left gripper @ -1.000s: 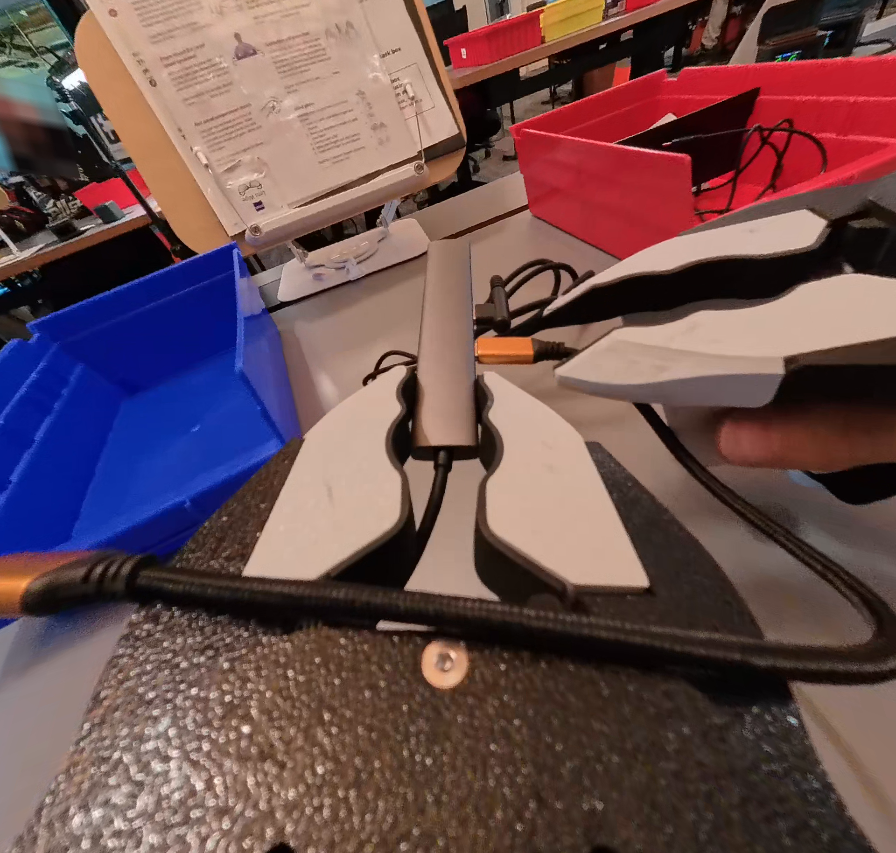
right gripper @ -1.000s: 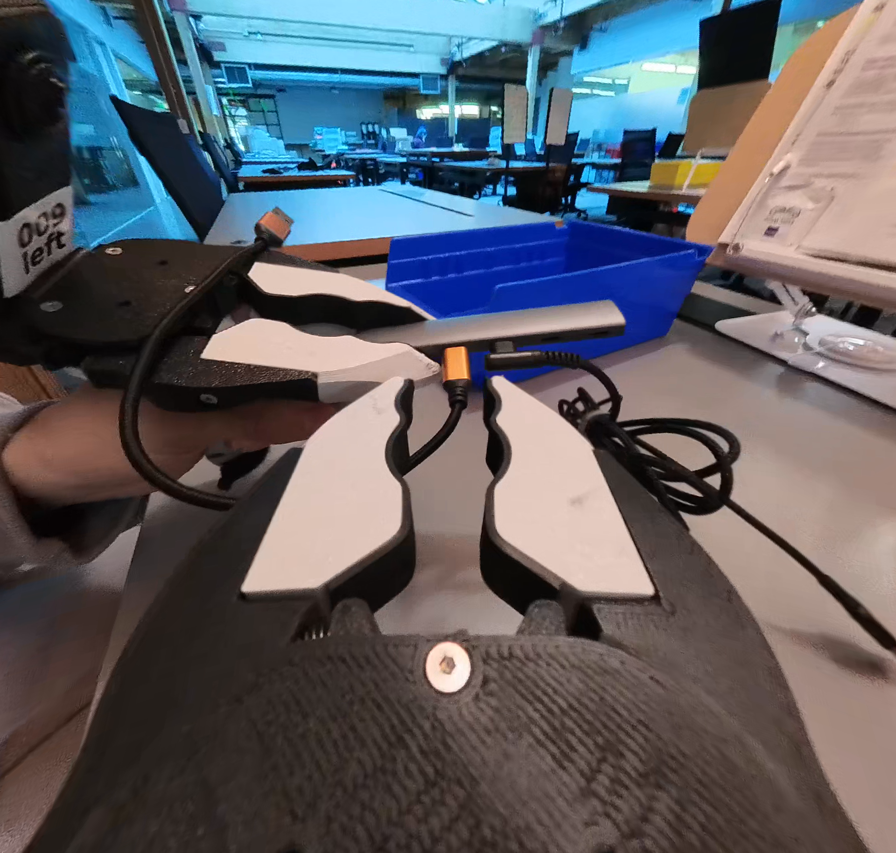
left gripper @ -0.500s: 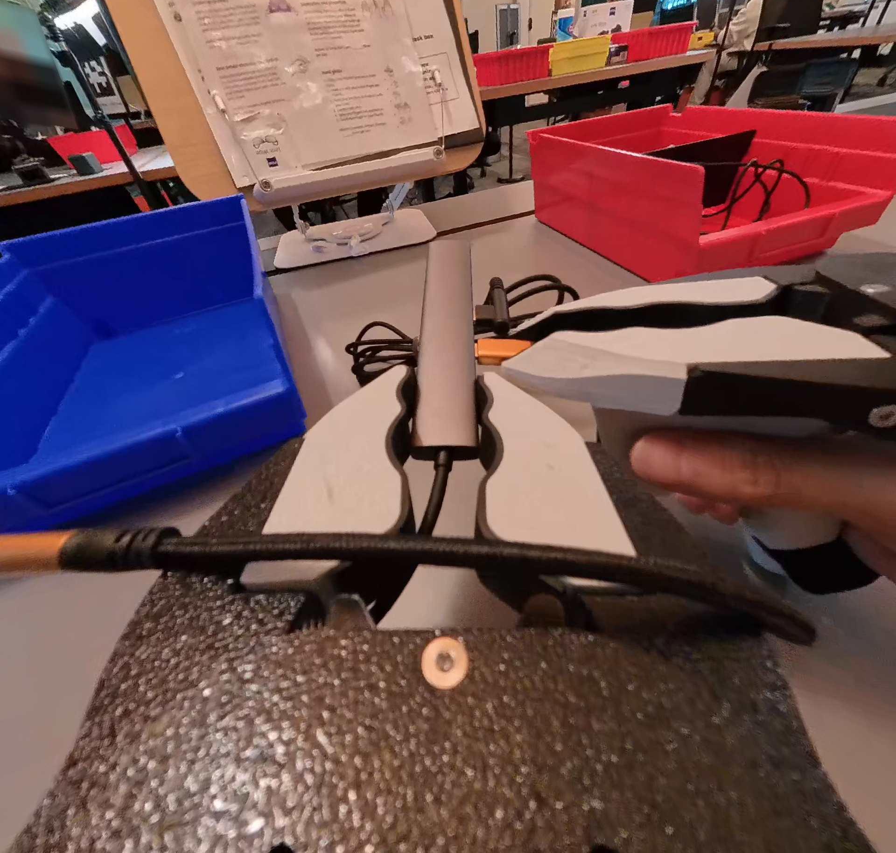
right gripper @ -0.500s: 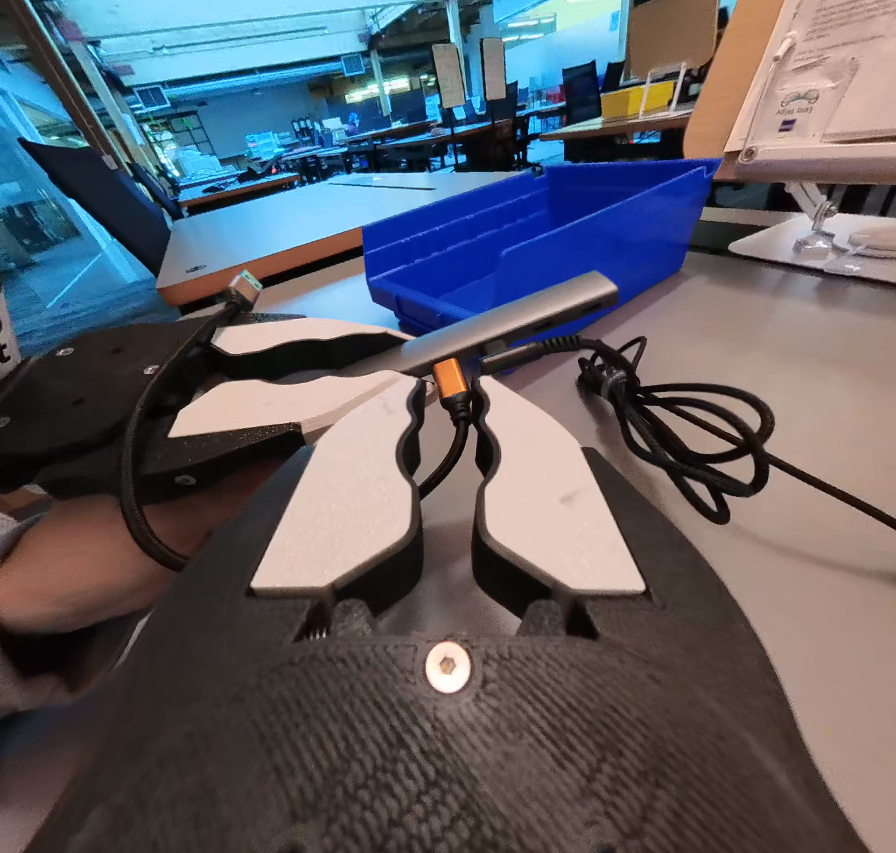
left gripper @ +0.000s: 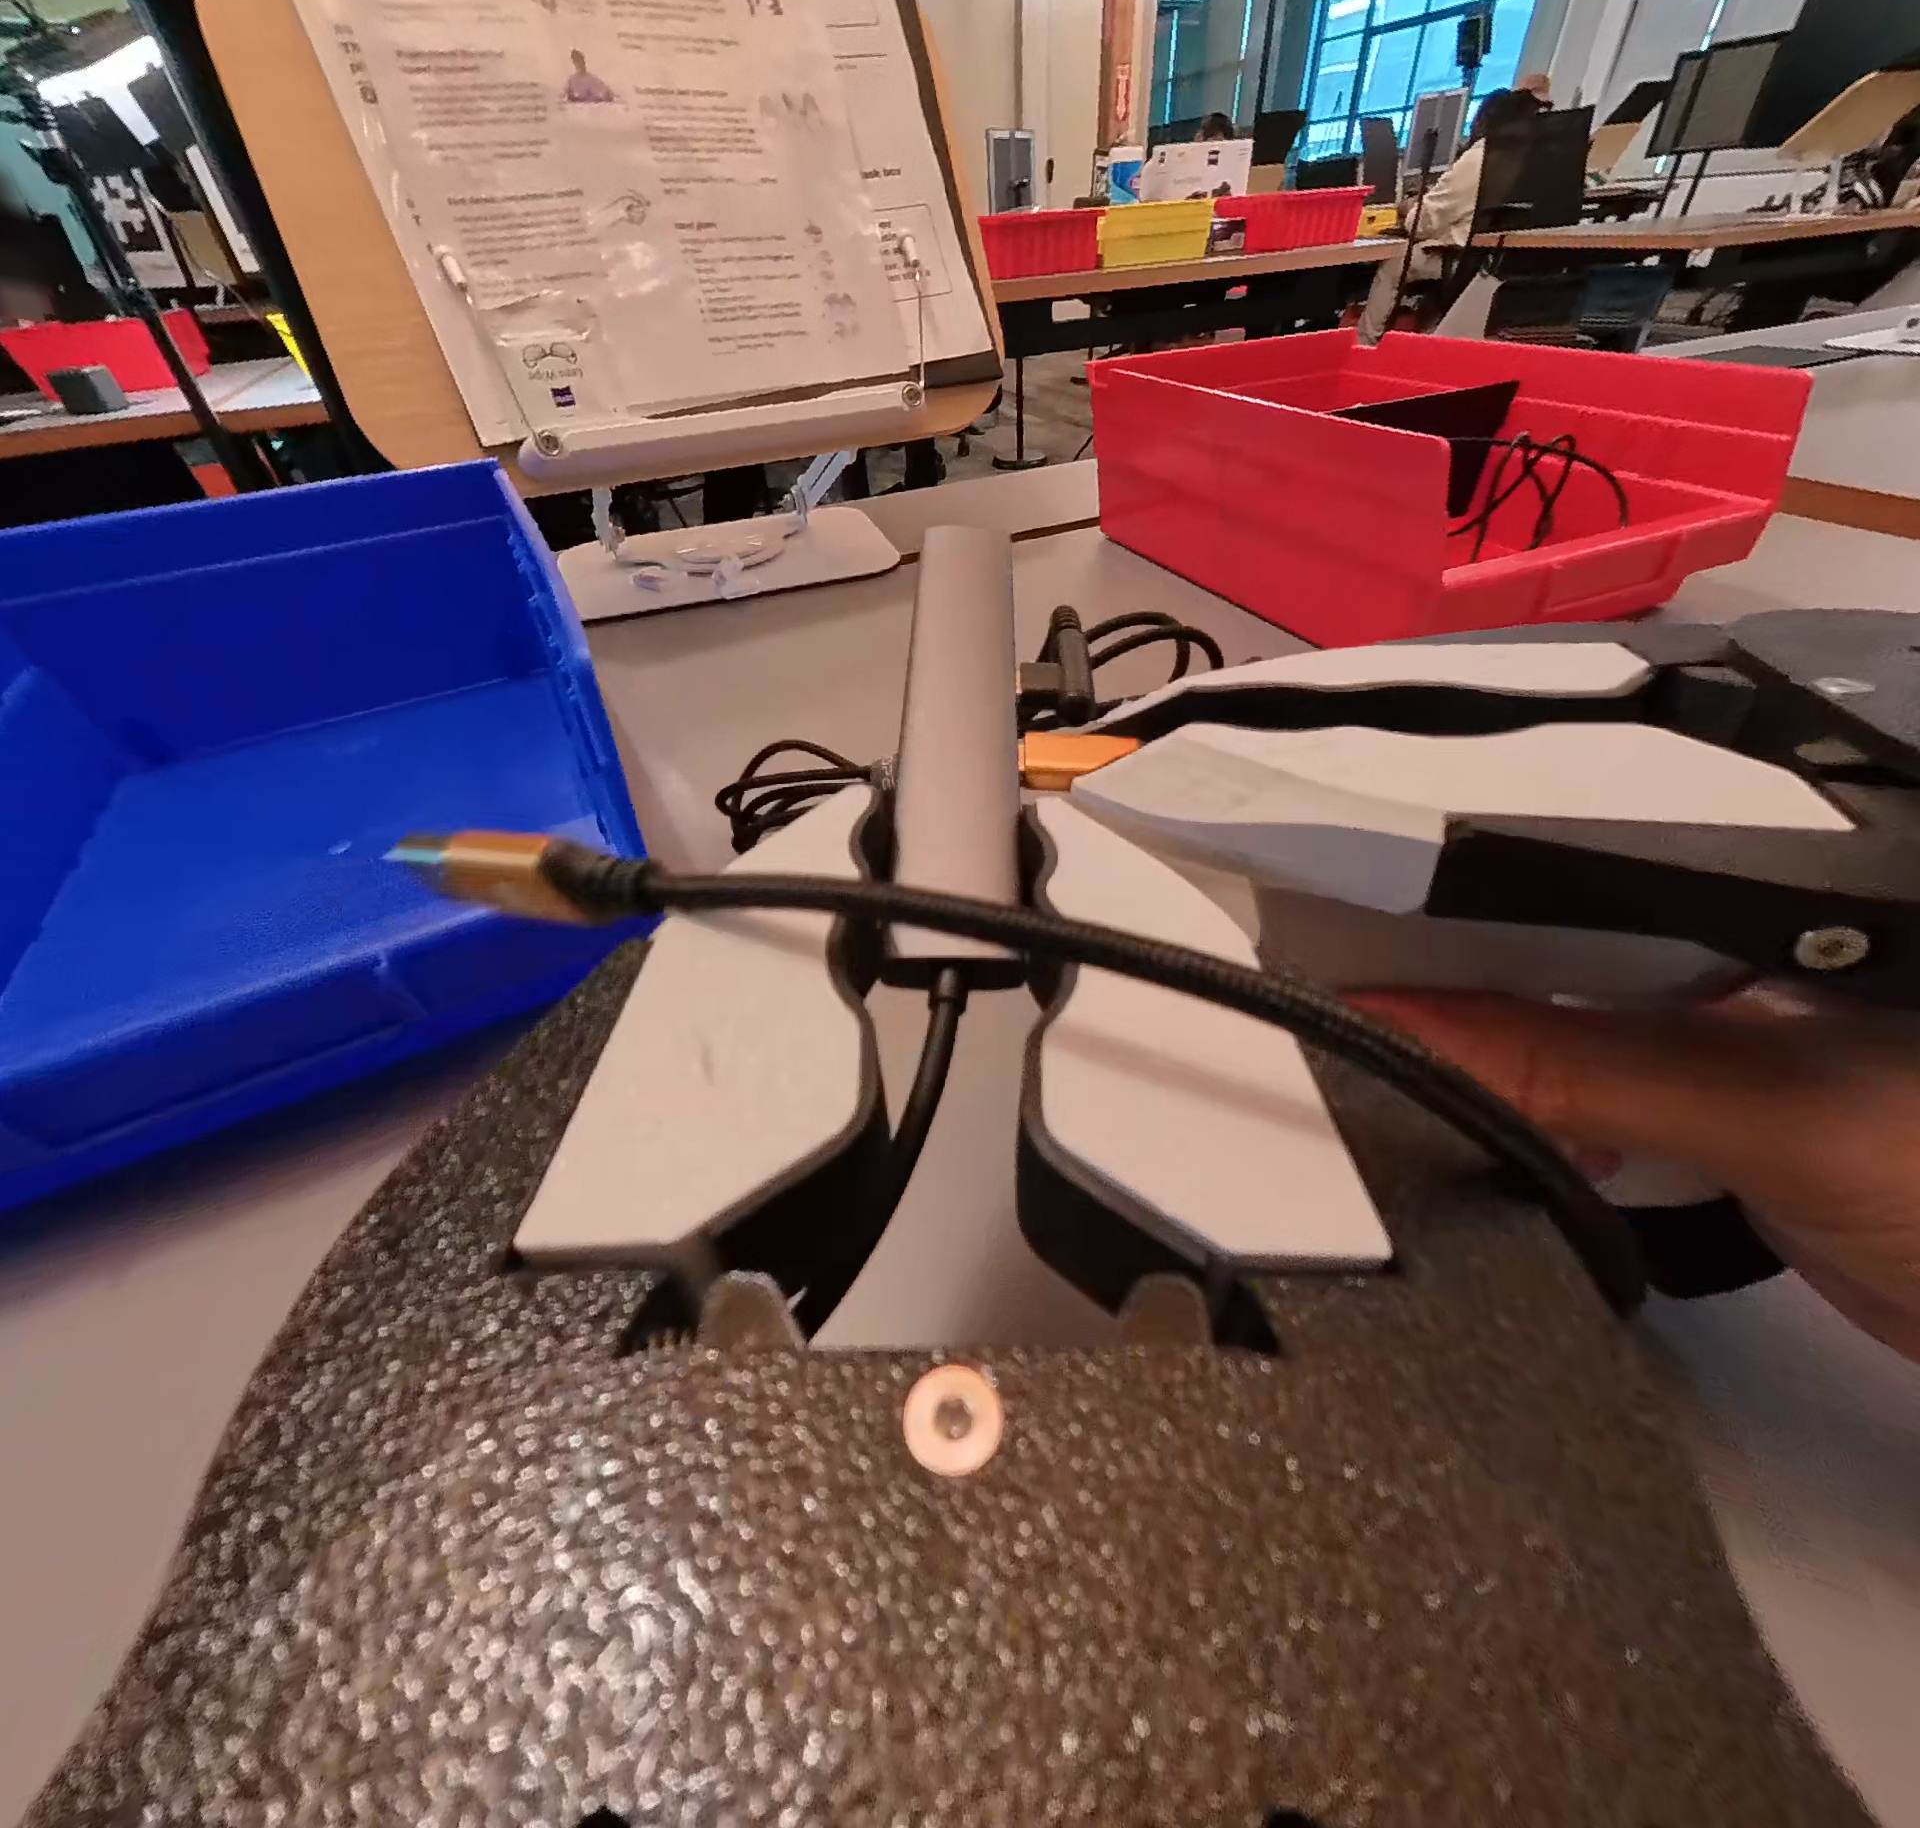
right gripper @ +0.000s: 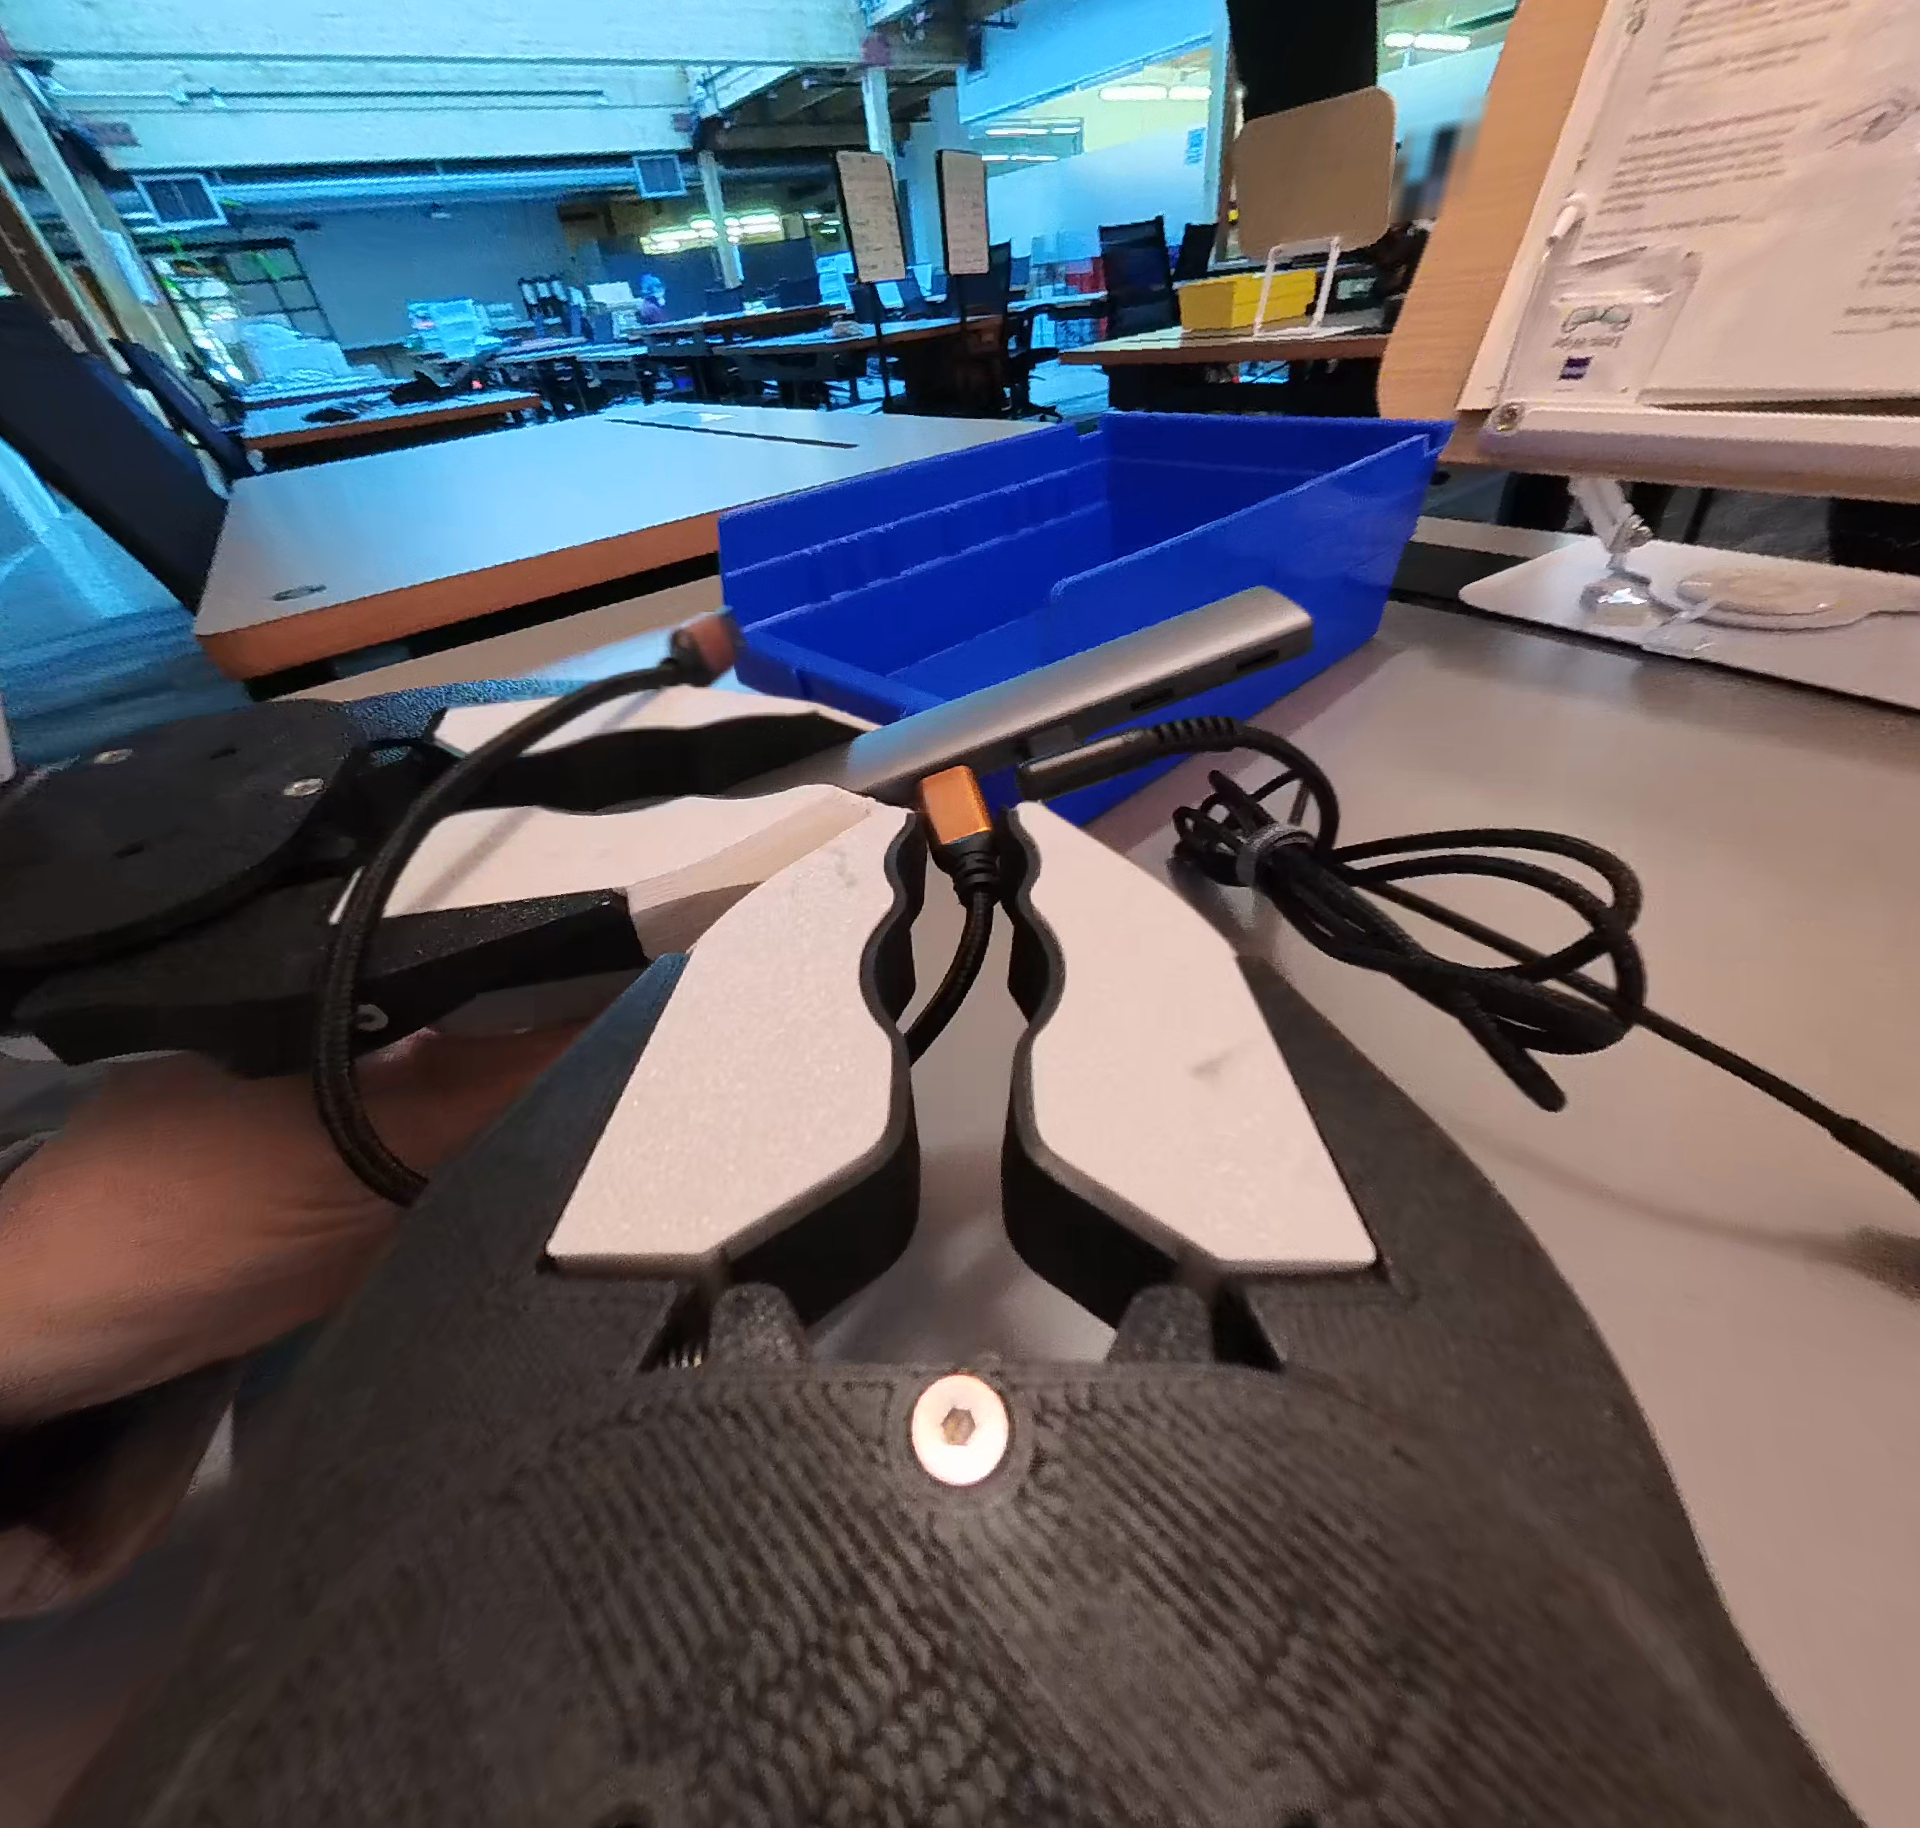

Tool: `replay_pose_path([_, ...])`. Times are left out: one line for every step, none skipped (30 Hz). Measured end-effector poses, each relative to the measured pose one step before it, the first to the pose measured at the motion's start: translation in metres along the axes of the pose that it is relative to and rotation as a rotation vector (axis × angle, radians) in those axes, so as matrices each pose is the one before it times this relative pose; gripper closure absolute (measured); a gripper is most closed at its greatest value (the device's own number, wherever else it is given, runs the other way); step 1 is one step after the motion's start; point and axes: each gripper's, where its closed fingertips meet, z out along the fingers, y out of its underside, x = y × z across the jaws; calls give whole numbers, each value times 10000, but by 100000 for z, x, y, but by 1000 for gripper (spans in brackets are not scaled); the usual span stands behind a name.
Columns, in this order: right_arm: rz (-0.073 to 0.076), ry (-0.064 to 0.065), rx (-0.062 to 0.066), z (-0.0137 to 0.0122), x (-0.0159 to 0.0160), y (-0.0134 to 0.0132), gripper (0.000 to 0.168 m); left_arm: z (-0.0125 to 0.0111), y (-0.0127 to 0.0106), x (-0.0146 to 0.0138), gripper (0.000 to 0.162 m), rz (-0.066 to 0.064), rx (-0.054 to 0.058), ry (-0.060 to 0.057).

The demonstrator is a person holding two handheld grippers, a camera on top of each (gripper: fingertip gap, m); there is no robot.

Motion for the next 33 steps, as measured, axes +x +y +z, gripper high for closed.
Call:
replay_pose_path([-120,134,3,-120,88,-12,155,66,-12,129,139,62,10,91])
replay_pose_path([-94,74,46,-148,76,-34,155,59,-39,157,139,48,25,116])
replay_pose_path([-31,21,104,-166,44,-125,155,19,-104,167,139,13,81,111])
replay_pose_path([-95,53,124,-125,22,-146,155,19,-121,130,139,-38,96,87])
replay_pose_path([-128,120,51,-80,70,-63,155,44,-52,102,139,-90,33,73])
replay_pose_path([-87,78,37,-38,66,-42,155,71,2,68,139,-119,-9,101])
replay_pose_path([-78,14,30,7,-16,-44,155,20,9,15,139,-145,-4,117])
replay_pose_path([-150,32,38,38,-32,-44,155,-2,-15,-20,139,-136,6,67])
replay_pose_path([-126,33,7,38,1,-7,155,5,10,-21,139,-103,-8,27])
replay_pose_path([-36,7,-3,27,23,4,155,31,40,-11,139,-129,-36,46])
replay_pose_path([35,-6,-4,11,26,4,155,37,96,20,139,-216,-79,111])
replay_pose_path([-30,1,-38,22,10,39,155,31,135,9,139,-272,-111,124])
replay_pose_path([-75,-3,-37,58,-45,48,154,17,121,-31,139,-191,-90,42])
replay_pose_path([-42,0,0,-3,-30,0,153,9,65,6,139,-22,-53,-29])
replay_pose_path([-17,61,13,-13,52,-17,153,-3,26,42,139,44,-20,-46])
replay_pose_path([-63,42,-20,-19,40,26,154,-17,-8,35,139,-19,11,-12])
replay_pose_path([-141,-15,6,-52,-6,2,155,-22,12,46,138,-72,-6,61])
replay_pose_path([-182,-1,-109,-37,-13,136,155,7,97,39,139,-94,-79,112])
replay_pose_path([-225,-9,-129,-55,-43,166,155,-6,118,7,139,-107,-102,119])
replay_pose_path([-164,23,-41,-72,-51,52,155,-27,66,-7,139,-89,-56,100])
replay_pose_path([-97,27,-5,-34,-54,5,155,-33,24,5,139,-21,-17,56])
replay_pose_path([-81,39,0,-29,-31,-2,155,-44,5,8,138,75,-8,-5])
replay_pose_path([-80,39,-49,-43,-2,63,154,-7,33,22,138,122,-28,-34])
replay_pose_path([-64,3,-75,-58,-11,101,154,-17,45,17,138,106,-34,-22])
replay_pose_path([-74,25,-75,-44,-34,83,154,-22,23,-2,138,71,-19,-17])
replay_pose_path([-112,76,-105,-21,-17,129,154,-10,49,-7,138,63,-41,-43])
replay_pose_path([-126,58,-101,-48,-20,134,154,-2,76,5,138,77,-55,-49])
replay_pose_path([-71,30,-60,-102,-6,78,154,3,35,65,138,87,-29,-13])
replay_pose_path([97,13,-27,-143,32,39,155,17,5,115,138,106,-5,13])
replay_pose_path([177,-18,8,-160,31,-12,155,-1,-41,145,138,80,18,16])
replay_pose_path([233,-101,13,-164,13,-7,155,1,-38,152,138,36,12,36])
replay_pose_path([169,-110,-37,-165,43,29,155,22,-35,162,138,73,-18,43])
replay_pose_path([-217,7,-62,-201,62,4,155,30,-49,189,138,144,-30,24])
